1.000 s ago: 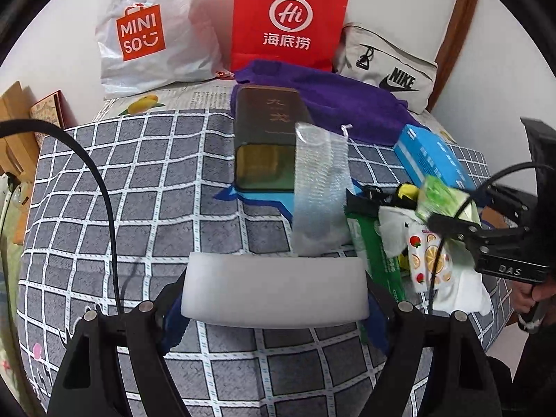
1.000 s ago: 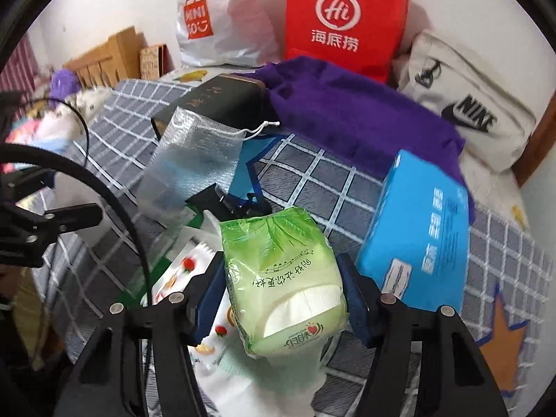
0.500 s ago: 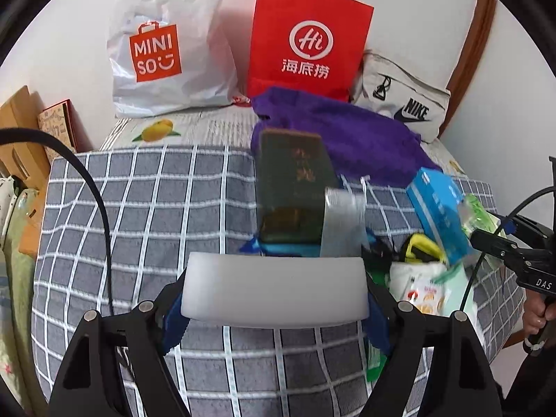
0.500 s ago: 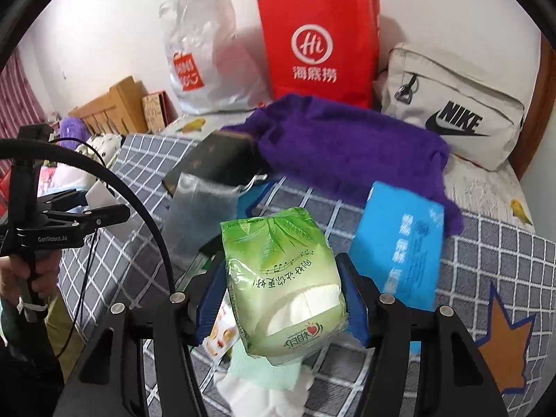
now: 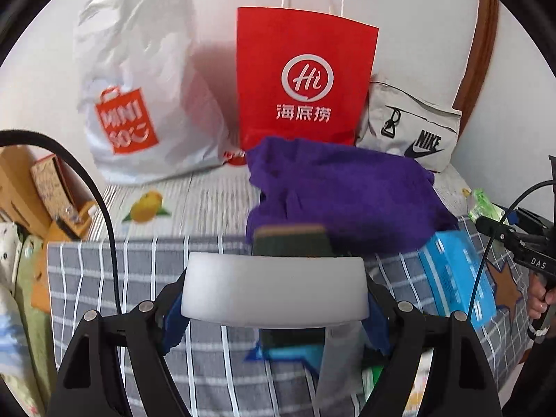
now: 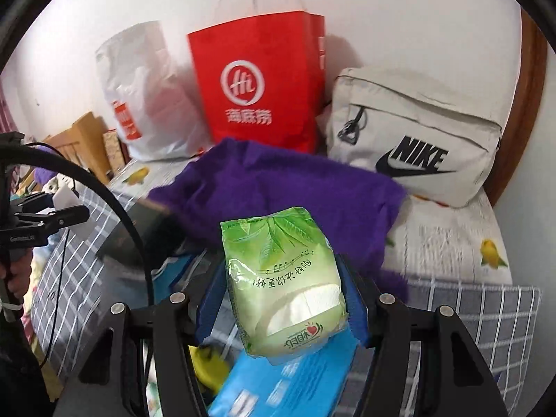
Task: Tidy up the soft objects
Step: 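Set green tissue pack on purple towel, open right gripper while left carries foam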
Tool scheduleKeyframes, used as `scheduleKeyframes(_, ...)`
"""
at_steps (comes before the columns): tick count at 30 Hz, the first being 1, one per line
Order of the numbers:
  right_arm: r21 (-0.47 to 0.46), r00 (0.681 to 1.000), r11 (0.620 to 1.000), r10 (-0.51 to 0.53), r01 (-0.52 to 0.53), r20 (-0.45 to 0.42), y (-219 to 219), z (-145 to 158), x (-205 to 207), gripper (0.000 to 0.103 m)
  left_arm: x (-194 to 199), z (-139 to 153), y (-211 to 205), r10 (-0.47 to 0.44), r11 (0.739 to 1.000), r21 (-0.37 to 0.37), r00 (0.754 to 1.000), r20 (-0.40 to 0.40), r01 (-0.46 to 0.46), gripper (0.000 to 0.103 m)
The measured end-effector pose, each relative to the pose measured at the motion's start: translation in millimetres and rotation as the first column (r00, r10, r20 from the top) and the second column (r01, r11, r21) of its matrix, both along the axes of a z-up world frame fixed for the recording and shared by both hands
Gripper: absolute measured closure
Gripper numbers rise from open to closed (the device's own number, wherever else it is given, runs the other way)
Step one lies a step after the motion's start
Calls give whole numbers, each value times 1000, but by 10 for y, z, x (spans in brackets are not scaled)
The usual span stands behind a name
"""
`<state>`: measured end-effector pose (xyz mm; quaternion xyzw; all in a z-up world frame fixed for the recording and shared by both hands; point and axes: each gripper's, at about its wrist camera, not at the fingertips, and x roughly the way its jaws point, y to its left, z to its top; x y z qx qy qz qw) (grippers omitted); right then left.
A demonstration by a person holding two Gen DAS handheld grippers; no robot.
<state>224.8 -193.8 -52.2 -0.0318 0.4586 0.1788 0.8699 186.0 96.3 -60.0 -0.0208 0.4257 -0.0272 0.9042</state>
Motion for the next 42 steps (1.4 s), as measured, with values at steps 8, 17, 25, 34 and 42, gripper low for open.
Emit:
scheduleKeyframes(8,-21,999,999,-47,46,-8,-91,-233,682,42,644,38,-6,0,1000,-16,1000,-9,0,22)
scheduleKeyframes(17,-101,992,993,-74,64,-102,-76,-760,1432,42,1211,-9,-73,-24,999,-26,999,-22,23,22)
scheduleKeyframes(25,-115,965,984,-155,133,-211,-214,-1167,1763,42,1593,-261,-208,-57,997,-55,994,-89,52,22)
scheduleKeyframes(34,-94,965,992,-105,85,-242,-160,-1209,1782,27,2017,-540,-436,-78,997,-29,986,-148,75,22)
scheduleKeyframes(42,-68,977,993,-103,92,-189,-243,-920,1726,27,2385,-756,-576,-77,997,-21,974,-211,74,22)
